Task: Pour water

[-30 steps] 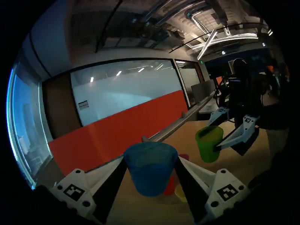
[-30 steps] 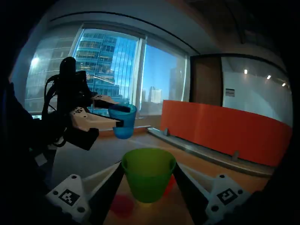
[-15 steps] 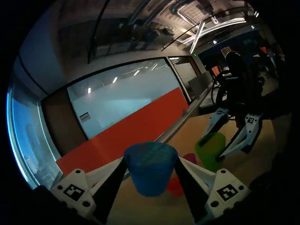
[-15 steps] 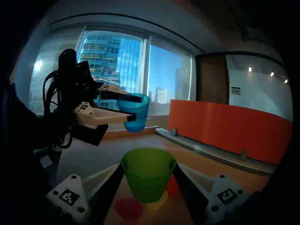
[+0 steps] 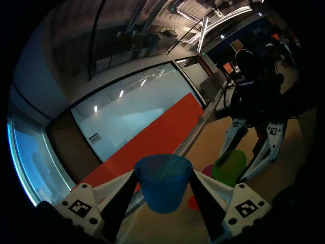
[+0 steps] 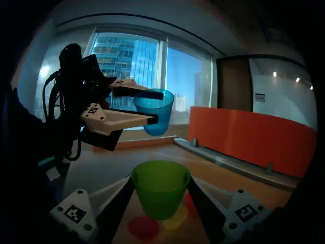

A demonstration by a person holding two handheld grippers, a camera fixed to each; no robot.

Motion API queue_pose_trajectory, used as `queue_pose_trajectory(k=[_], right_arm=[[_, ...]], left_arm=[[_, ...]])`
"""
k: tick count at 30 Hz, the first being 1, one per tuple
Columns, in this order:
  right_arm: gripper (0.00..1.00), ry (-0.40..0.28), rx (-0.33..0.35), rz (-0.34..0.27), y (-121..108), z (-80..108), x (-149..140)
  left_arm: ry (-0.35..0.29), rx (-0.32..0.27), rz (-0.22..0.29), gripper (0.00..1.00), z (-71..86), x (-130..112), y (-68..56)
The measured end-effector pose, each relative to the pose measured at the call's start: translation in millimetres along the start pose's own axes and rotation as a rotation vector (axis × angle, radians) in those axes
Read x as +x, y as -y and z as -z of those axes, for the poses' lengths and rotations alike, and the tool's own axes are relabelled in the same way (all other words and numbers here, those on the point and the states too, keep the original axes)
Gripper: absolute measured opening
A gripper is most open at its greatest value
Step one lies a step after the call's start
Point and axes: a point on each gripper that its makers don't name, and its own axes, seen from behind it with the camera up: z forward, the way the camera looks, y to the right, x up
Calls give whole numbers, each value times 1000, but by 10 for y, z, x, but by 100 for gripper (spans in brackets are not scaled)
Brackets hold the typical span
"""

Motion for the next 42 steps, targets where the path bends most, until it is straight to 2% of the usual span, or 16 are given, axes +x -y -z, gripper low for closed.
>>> queue_pose_trajectory(k=[20,42], right_arm=[[91,4,26,10,57,-42,-45],[91,2,37,17,93,-95,-28]], left_arm=[[-22,12,-168,86,-31,230,-88],[-41,24,-300,86,-70,399,-28]])
